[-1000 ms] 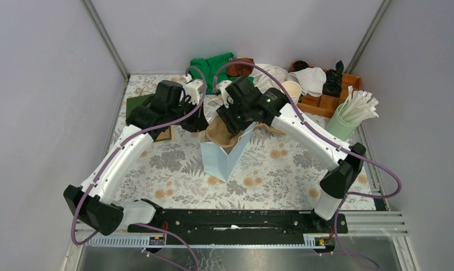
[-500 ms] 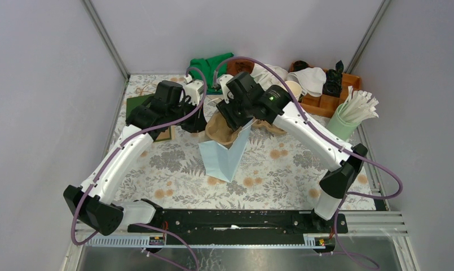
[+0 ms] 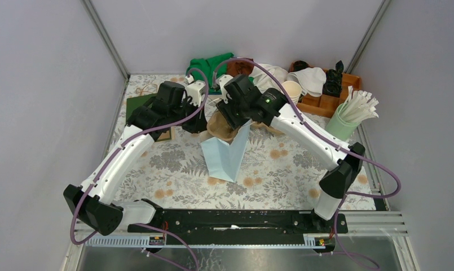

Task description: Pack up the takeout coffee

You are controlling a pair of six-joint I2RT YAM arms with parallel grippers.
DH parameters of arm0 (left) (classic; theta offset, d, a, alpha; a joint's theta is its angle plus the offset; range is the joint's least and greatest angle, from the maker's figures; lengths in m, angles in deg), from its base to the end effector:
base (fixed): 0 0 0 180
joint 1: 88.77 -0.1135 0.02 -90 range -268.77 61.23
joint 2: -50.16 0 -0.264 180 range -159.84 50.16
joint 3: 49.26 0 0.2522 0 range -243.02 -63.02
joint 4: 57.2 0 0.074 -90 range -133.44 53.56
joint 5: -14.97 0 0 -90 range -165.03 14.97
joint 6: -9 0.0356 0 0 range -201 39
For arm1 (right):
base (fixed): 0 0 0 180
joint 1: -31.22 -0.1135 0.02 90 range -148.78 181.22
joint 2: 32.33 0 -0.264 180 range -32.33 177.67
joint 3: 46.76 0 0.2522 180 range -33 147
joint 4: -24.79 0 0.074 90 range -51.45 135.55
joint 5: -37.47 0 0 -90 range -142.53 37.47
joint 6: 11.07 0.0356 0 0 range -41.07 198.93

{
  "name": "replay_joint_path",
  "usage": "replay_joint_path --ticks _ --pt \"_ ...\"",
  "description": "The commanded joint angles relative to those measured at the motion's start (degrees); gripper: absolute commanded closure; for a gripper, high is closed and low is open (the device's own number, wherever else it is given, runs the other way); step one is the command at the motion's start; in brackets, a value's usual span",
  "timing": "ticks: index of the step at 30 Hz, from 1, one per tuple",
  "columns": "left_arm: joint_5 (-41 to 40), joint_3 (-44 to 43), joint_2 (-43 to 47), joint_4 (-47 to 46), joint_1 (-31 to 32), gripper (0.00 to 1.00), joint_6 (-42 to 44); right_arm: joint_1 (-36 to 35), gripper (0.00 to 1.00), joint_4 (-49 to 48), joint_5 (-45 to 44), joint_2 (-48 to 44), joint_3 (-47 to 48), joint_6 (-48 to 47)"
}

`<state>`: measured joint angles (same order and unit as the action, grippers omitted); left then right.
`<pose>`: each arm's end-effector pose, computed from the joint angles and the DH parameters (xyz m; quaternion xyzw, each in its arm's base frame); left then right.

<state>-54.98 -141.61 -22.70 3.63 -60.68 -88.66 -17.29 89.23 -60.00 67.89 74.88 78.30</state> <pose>0.2242 -0.1335 0.3790 0.2297 0.8703 -0.2755 0.3374 0.2562 0.2827 0.3908 -0.3569 0.8431 0.1068 0.3878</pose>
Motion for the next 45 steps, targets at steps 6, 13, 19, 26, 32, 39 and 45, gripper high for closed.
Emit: replay_joint_path --ticks 6,13,19,26,32,39,45 --pt "-5.5 -1.7 1.3 0.8 0.3 1.00 -3.4 -0.8 0.48 -5.3 -7.7 -4.5 -9.0 -1.1" --pt "-6.6 -2.9 0.9 0.8 0.2 1.00 -5.2 -1.8 0.48 -6.5 -9.9 -5.7 -12.4 -0.9" --pt "-5.9 -2.9 2.1 0.8 0.2 0.79 -5.1 -1.7 0.48 -3.7 -14.4 -4.3 -10.4 1.9" --pt "-3.7 -4.0 2.9 4.0 0.2 0.53 -10.2 -1.8 0.48 -3.4 -11.7 -4.0 -8.2 3.0" --pt "-1.3 -3.0 1.7 5.2 0.6 0.51 -14.7 -1.8 0.48 -3.3 -10.7 -3.0 -7.2 3.7" --pt "-4.6 -3.4 -0.8 8.1 2.4 0.50 -15.3 -1.9 0.48 -3.4 -10.7 -3.2 -7.0 3.7" --pt "-6.5 -4.8 -3.1 11.8 4.5 0.50 -12.6 -1.8 0.47 -3.2 -10.9 -4.0 -6.2 3.8"
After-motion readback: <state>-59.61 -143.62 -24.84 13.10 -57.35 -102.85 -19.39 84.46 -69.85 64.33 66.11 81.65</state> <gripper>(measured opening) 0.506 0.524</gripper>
